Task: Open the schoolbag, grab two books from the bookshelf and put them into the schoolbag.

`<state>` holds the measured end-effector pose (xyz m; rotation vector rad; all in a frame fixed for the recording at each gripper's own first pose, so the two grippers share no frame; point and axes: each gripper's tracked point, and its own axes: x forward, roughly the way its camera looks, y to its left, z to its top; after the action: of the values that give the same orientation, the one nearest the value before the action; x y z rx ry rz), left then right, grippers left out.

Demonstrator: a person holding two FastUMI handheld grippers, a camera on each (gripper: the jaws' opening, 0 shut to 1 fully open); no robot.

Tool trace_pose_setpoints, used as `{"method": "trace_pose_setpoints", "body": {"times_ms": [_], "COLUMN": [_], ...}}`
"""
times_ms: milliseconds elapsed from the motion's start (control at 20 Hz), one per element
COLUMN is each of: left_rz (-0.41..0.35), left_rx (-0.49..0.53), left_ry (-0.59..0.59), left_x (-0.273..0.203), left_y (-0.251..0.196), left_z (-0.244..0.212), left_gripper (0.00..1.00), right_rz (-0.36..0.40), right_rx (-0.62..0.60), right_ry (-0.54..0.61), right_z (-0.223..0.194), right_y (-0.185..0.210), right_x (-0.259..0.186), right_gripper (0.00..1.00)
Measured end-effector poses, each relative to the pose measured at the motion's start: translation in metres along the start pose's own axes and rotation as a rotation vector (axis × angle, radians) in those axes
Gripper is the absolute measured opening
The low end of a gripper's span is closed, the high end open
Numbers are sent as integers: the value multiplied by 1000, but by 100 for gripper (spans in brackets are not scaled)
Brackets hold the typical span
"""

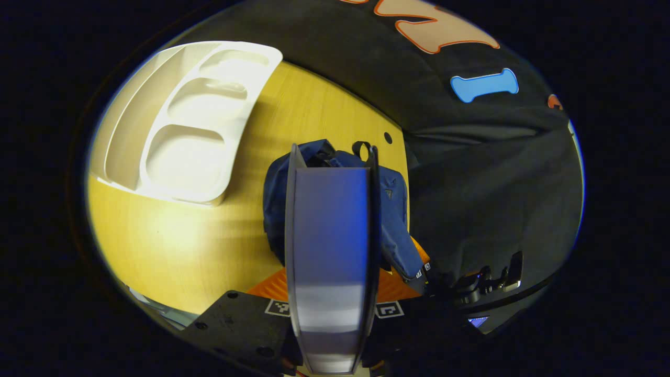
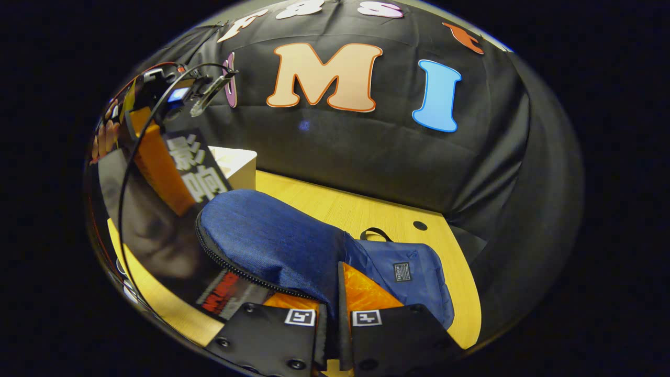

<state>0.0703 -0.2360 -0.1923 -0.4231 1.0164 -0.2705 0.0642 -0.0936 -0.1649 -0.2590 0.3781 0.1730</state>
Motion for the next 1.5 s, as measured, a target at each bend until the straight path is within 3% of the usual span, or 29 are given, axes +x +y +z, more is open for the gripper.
{"method": "trace_pose_setpoints", "body": {"times_ms": [250, 600, 1150, 1350, 1500], "left_rz": [-127, -270, -429, -456, -398], "left_rx": [-14, -107, -127, -183, -149], "left_ry": [-71, -66, -79, -54, -62], "left_x": [37, 82, 148, 169, 176], "left_y": [-10, -25, -47, -51, -47], "left_z": [9, 9, 11, 7, 2], "left_gripper": [38, 38, 39, 42, 48], "right_rz": [23, 65, 79, 60, 40], "right_rx": [38, 6, -44, -50, -29], "right_ry": [-7, -18, -23, -17, -12], "right_z": [3, 8, 16, 16, 13], "right_y": [-1, 10, 26, 26, 21], "right_x": [-5, -14, -10, -7, -6], "right_gripper": [12, 10, 12, 10, 13]}}
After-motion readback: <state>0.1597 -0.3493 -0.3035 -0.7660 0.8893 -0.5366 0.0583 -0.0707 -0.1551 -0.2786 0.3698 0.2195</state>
